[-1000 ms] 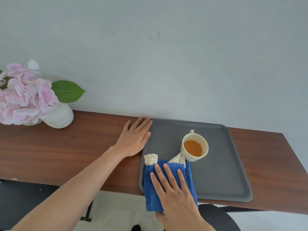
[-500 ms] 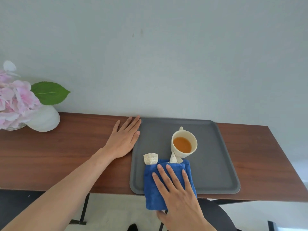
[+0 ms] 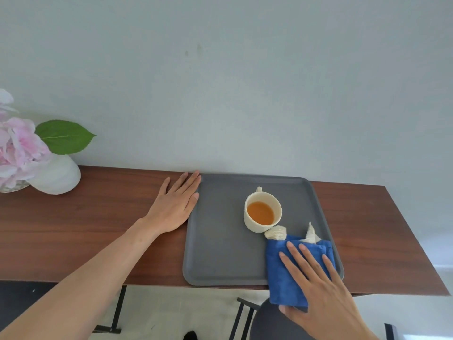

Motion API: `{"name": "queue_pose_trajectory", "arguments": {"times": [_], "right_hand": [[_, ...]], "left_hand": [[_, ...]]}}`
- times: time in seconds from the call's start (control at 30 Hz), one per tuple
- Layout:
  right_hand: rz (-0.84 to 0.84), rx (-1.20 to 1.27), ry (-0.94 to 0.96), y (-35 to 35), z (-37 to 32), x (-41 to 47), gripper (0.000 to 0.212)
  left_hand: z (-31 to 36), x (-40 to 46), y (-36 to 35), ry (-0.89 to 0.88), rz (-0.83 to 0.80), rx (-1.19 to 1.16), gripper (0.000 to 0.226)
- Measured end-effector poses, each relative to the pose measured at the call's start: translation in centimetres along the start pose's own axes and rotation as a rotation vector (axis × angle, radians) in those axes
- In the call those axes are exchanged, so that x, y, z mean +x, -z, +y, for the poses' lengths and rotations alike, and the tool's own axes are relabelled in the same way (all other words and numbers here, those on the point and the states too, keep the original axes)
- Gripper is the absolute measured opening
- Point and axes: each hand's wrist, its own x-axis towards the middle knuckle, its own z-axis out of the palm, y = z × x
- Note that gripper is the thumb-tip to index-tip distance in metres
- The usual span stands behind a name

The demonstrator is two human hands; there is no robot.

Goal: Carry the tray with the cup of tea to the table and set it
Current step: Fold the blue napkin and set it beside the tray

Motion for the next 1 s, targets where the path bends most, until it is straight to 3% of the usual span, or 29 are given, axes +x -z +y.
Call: {"name": "queue_pose_trajectory", "arguments": {"times": [0.23,0.7,1.0], "right_hand": [[-0.02,-0.04,-0.003,0.8,0.2,-0.4,0.108],[-0.019,-0.082,0.236,-0.1,-10.5,3.7,0.097],[0.042,-0.068,0.252,-0.4,-17.5,6.3,0.058]], "left_hand": [[0.1,0.0,-0.1,0.007,0.01,0.013,0.057],[0.2,0.1,-0.3,0.026,0.03,0.011,0.057],[0.2,0.1,-0.5,0.03,0.042,0.012,0.056]]}}
